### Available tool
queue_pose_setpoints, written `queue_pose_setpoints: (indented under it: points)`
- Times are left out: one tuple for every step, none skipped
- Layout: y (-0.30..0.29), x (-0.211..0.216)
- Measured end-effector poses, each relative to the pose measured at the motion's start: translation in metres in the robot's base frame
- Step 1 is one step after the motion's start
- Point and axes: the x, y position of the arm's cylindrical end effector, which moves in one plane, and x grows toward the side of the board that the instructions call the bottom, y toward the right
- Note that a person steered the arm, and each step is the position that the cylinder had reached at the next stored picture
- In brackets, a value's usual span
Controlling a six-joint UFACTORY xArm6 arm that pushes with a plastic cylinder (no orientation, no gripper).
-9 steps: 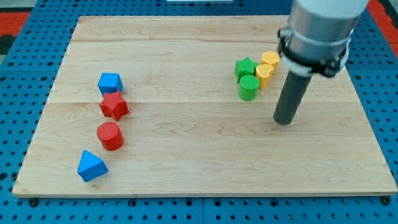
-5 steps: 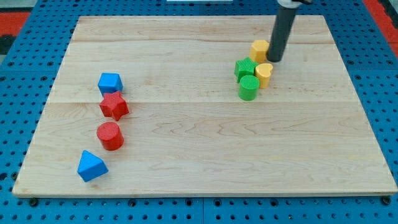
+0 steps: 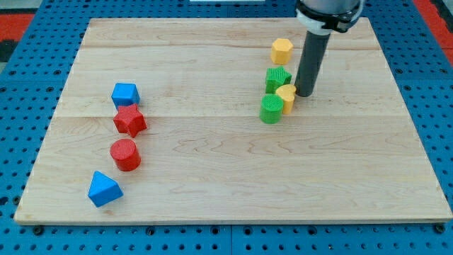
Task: Form a vertical line with green and yellow blocks
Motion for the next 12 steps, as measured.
queue_pose_setpoints:
  points:
    - [-0.005, 0.001]
    - [-0.005, 0.001]
    - [-0.005, -0.009]
    - [0.001, -0.019]
    - [0.013, 0.067]
    - [-0.044, 0.118]
    - [-0.121, 0.09]
    - [-0.117, 0.032]
    - [-0.101, 0.013]
    - [-0.072, 0.027]
    - [-0.071, 0.057]
    - [-0.072, 0.077]
